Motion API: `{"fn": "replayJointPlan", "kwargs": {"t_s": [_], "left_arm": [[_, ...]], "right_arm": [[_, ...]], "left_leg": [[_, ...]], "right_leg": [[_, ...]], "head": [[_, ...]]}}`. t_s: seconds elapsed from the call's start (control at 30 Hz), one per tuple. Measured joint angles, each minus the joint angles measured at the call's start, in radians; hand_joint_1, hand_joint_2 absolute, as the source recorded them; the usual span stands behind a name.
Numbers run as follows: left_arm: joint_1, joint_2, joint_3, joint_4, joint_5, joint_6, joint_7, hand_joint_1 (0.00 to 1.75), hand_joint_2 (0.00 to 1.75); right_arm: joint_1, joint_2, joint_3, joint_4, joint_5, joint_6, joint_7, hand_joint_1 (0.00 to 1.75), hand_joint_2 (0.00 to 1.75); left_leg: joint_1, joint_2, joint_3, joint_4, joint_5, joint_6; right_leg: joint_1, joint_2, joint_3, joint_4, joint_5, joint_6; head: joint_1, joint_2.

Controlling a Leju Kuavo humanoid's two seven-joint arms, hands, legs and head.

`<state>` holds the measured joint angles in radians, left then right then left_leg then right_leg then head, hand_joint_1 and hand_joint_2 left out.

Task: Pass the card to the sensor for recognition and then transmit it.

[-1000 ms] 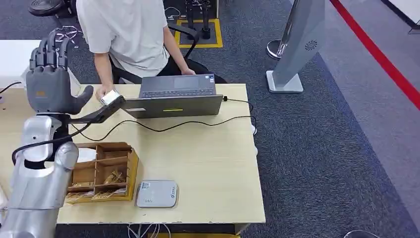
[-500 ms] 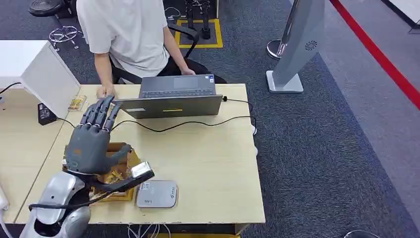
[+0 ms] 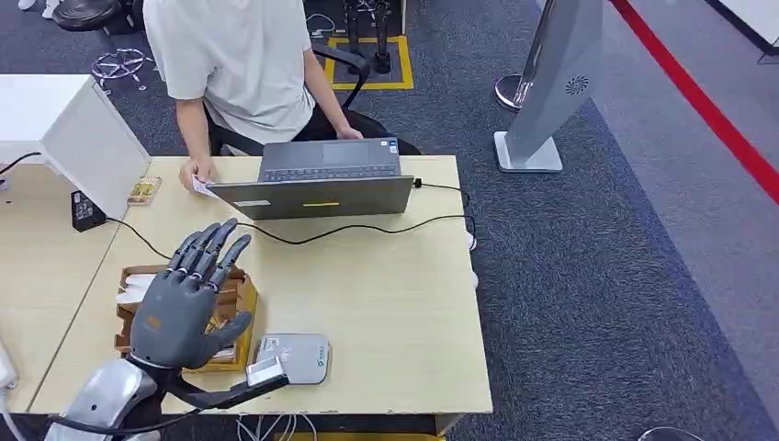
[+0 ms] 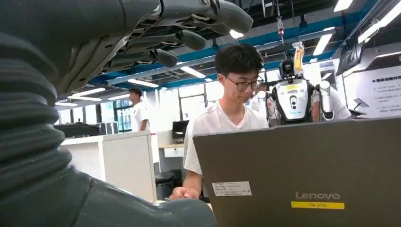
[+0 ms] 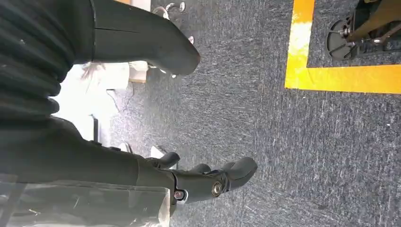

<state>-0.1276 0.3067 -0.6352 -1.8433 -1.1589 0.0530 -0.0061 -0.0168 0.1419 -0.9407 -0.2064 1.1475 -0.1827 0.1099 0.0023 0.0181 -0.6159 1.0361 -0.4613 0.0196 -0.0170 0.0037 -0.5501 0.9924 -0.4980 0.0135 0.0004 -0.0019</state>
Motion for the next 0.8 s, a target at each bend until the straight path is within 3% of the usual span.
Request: {"fn": "replayJointPlan", "kwargs": {"t_s": [0.8], "left_arm": [[0.002, 0.009, -0.004, -0.003, 0.000, 0.000, 0.000, 0.00, 1.75]], "right_arm": [[0.000, 0.001, -0.007, -0.003, 0.000, 0.000, 0.000, 0.00, 1.75]], "left_leg": [[0.000, 0.000, 0.000, 0.000, 0.000, 0.000]], "right_leg": [[0.000, 0.000, 0.000, 0.000, 0.000, 0.000]], "head": [[0.000, 0.000]]}}
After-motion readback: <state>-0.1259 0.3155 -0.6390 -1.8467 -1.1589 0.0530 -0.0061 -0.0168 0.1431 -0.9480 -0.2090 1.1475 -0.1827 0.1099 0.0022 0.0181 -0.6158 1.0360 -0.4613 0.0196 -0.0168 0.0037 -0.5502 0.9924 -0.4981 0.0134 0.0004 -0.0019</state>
